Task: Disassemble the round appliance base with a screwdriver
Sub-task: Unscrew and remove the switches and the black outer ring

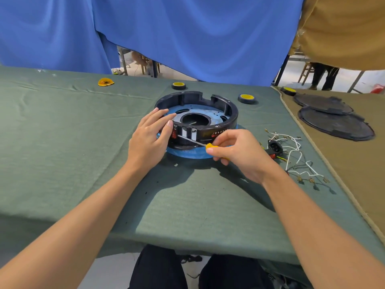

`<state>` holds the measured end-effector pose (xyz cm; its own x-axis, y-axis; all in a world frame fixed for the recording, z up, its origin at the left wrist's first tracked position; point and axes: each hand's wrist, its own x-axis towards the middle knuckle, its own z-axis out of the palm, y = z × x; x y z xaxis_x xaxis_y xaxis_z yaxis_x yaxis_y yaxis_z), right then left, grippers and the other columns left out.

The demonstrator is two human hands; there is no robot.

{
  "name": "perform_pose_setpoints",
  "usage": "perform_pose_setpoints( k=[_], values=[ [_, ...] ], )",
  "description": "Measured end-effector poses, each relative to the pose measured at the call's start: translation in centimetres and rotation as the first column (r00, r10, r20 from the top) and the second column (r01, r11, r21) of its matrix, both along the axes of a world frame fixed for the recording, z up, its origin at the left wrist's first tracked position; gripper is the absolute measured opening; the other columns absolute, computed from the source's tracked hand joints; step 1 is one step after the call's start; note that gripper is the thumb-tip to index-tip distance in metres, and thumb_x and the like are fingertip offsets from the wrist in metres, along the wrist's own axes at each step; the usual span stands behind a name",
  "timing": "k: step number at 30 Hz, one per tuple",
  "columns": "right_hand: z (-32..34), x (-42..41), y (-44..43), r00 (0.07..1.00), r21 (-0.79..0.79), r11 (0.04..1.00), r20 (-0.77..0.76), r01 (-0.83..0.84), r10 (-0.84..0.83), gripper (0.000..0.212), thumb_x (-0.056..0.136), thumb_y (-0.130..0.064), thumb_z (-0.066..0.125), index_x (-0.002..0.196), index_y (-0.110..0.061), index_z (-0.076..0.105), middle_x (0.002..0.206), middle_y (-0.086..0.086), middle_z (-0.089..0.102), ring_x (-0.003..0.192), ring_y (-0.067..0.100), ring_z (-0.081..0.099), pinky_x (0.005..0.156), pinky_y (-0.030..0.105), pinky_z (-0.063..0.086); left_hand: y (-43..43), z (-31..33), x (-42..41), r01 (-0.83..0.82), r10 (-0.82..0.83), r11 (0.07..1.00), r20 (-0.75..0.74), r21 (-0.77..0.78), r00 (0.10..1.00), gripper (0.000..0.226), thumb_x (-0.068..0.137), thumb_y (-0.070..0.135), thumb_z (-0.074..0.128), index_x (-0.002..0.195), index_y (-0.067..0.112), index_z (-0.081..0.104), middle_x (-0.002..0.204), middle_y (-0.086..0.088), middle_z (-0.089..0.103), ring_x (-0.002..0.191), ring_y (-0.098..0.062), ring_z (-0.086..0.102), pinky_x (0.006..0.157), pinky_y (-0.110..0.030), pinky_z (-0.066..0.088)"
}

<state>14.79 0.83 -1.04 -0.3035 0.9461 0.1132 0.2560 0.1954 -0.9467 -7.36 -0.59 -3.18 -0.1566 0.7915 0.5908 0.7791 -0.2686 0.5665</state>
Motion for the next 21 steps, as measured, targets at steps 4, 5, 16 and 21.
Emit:
perform_pose_setpoints(
  k=[4, 5, 16, 21],
  values=[
    [-0.4, -0.3, -0.1, 0.968, -0.063, 0.994, -0.229, 0.089, -0.101, 0.01, 0.071, -0.005, 0.082, 0.07, -0.006, 0.072, 0.063, 0.012, 0.068, 0.054, 0.018, 0.058, 0.042, 0.021, 0.039, 0.0, 0.0, 0.0, -0.002, 0.002, 1.0, 0.003, -0.014, 1.0, 0.039, 0.102, 0.036, 0.039, 0.133, 0.027, 0.059, 0.144, 0.01, 0.049, 0.142, -0.007, 0.03, 0.115, -0.026, 0.021],
    [-0.5, -0.6, -0.1, 0.957, -0.042, 0.991, -0.256, 0.128, -0.134, 0.009, 0.072, -0.008, 0.082, 0.07, -0.008, 0.073, 0.063, 0.012, 0.068, 0.051, 0.017, 0.057, 0.041, 0.021, 0.037, 0.0, 0.0, 0.1, -0.001, 0.001, 1.0, 0.001, -0.017, 1.0, 0.04, 0.101, 0.037, 0.038, 0.133, 0.027, 0.059, 0.144, 0.01, 0.049, 0.142, -0.007, 0.03, 0.116, -0.027, 0.021],
    [-1.5, -2.3, 0.9, 0.913, 0.408, 0.832, -0.005, 0.375, -0.409, 0.056, 0.088, -0.051, 0.06, 0.046, -0.014, 0.055, 0.039, -0.009, 0.049, 0.044, 0.007, 0.047, 0.057, 0.027, 0.04, -0.1, 0.0, 0.4, -0.007, 0.006, 1.0, 0.061, 0.025, 0.998, 0.035, 0.098, 0.035, 0.041, 0.118, 0.029, 0.069, 0.138, 0.012, 0.054, 0.14, -0.005, 0.034, 0.105, -0.016, 0.026],
    [-1.1, -3.7, 1.9, 0.783, 0.503, 0.665, -0.038, 0.552, -0.621, 0.067, 0.101, -0.047, 0.034, 0.041, -0.018, 0.03, 0.038, -0.008, 0.033, 0.048, 0.023, 0.043, 0.057, 0.034, 0.033, -0.1, -0.1, 0.3, -0.023, 0.022, 1.0, 0.059, 0.02, 0.998, 0.029, 0.1, 0.032, 0.044, 0.114, 0.031, 0.07, 0.137, 0.016, 0.055, 0.139, -0.002, 0.034, 0.088, 0.005, 0.02]
  ],
)
